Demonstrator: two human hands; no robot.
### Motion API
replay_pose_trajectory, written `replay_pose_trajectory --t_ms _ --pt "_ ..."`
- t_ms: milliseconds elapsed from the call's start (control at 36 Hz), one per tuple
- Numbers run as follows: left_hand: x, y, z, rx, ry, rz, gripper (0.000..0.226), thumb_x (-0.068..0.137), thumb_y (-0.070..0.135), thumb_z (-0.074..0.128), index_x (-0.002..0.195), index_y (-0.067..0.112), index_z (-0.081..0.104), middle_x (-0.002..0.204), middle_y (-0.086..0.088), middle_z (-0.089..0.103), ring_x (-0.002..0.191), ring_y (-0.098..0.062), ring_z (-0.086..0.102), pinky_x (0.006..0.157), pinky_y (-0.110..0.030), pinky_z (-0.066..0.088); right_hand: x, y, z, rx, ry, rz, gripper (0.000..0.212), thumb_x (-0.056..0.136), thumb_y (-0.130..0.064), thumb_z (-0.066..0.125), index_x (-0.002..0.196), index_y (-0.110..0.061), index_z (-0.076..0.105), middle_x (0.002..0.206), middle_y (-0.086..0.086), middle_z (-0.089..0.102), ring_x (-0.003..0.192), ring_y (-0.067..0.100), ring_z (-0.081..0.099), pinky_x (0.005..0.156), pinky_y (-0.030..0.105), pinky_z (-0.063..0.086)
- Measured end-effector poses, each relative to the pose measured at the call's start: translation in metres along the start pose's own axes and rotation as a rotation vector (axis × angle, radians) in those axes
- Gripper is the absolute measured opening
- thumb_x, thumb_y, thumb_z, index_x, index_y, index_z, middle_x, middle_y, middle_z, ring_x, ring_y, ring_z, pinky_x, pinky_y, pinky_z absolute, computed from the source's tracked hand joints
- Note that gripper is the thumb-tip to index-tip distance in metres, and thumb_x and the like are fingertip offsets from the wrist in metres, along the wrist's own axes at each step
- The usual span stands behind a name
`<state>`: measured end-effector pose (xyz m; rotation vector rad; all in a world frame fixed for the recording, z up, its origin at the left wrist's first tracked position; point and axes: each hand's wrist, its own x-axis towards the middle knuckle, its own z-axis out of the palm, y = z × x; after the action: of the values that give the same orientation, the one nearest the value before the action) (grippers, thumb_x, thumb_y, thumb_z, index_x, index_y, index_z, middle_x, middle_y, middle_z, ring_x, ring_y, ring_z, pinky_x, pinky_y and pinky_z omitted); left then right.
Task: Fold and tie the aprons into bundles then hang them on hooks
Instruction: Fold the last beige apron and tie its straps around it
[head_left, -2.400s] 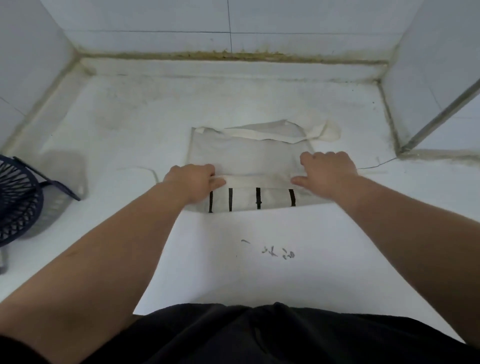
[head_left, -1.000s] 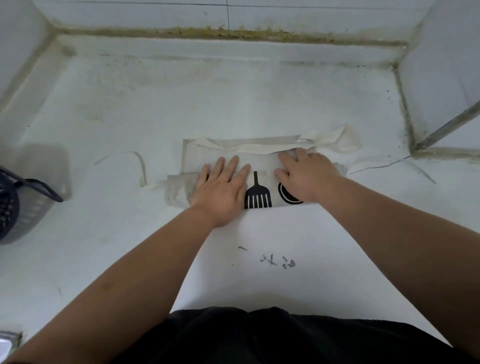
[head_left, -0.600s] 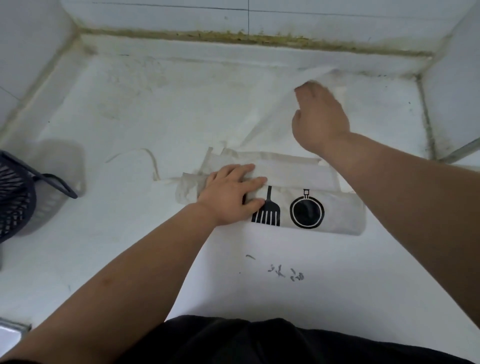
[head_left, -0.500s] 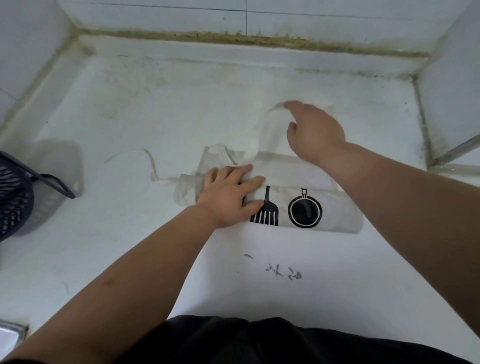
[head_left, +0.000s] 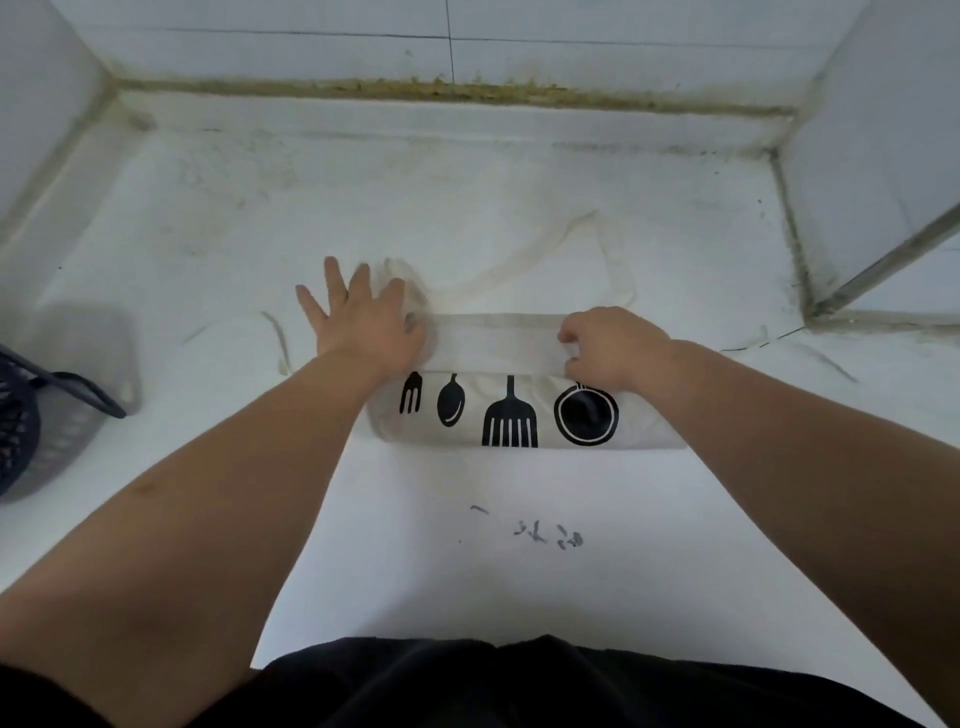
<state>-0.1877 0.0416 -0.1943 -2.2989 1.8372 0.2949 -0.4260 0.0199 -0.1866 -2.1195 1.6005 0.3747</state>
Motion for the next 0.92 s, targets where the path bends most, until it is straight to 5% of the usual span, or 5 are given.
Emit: replay_pose_trajectory --t_ms 139,333,444,639,917 --pt "0.004 0.001 0.005 -0.106 -0.036 -0.030 0.063 0.099 0.043 0.034 0.153 0.020 0.011 0.161 -0.009 -0.010 0.145 -0.033 -0.018 0.116 -0.055 -0.004 0.006 -0.005 -0.006 -0.052 -0.034 0.000 0.042 0.087 -0.021 0.055 0.128 -0.020 0.050 0.124 0.002 0.054 0.115 0.023 0.050 0.089 0.033 0.044" --pt "-0.016 0.003 0.018 -0.313 0.325 0.253 0.033 0.087 0.018 0.046 0.111 0.008 0.067 0.117 -0.017 0.056 0.105 -0.040 0.050 0.086 -0.045 0.041 0.007 -0.008 -0.003 0.014 0.032 -0.020 0.046 0.091 -0.048 0.047 0.128 -0.021 0.049 0.122 0.001 0.053 0.111 0.024 0.053 0.084 0.035 0.045" --pt "-0.039 0.006 0.026 -0.374 0.212 0.494 0.044 0.088 0.039 0.039 0.097 0.014 0.073 0.096 -0.008 0.064 0.084 -0.033 0.061 0.070 -0.041 0.054 -0.012 -0.007 0.007 0.098 0.161 -0.152 0.053 0.082 -0.066 0.048 0.113 -0.023 0.052 0.107 -0.005 0.050 0.095 0.018 0.052 0.080 0.033 0.043" --pt "-0.071 0.007 0.034 -0.119 -0.109 0.483 0.084 0.084 0.076 0.025 0.151 0.024 0.026 0.154 0.004 0.025 0.142 -0.018 0.021 0.117 -0.039 0.015 -0.032 -0.005 0.030 -0.214 0.233 -0.317 0.043 0.093 -0.051 0.038 0.098 -0.023 0.069 0.105 -0.002 0.059 0.092 0.020 0.055 0.083 0.030 0.037" --pt "-0.073 0.012 0.033 -0.018 -0.100 0.484 0.086 0.079 0.069 0.054 0.147 0.026 0.024 0.141 0.001 0.028 0.132 -0.021 0.026 0.109 -0.038 0.027 -0.044 0.006 0.045 -0.295 0.097 -0.295 0.072 0.083 -0.070 0.043 0.141 -0.029 0.032 0.142 -0.006 0.037 0.124 0.020 0.043 0.104 0.035 0.027"
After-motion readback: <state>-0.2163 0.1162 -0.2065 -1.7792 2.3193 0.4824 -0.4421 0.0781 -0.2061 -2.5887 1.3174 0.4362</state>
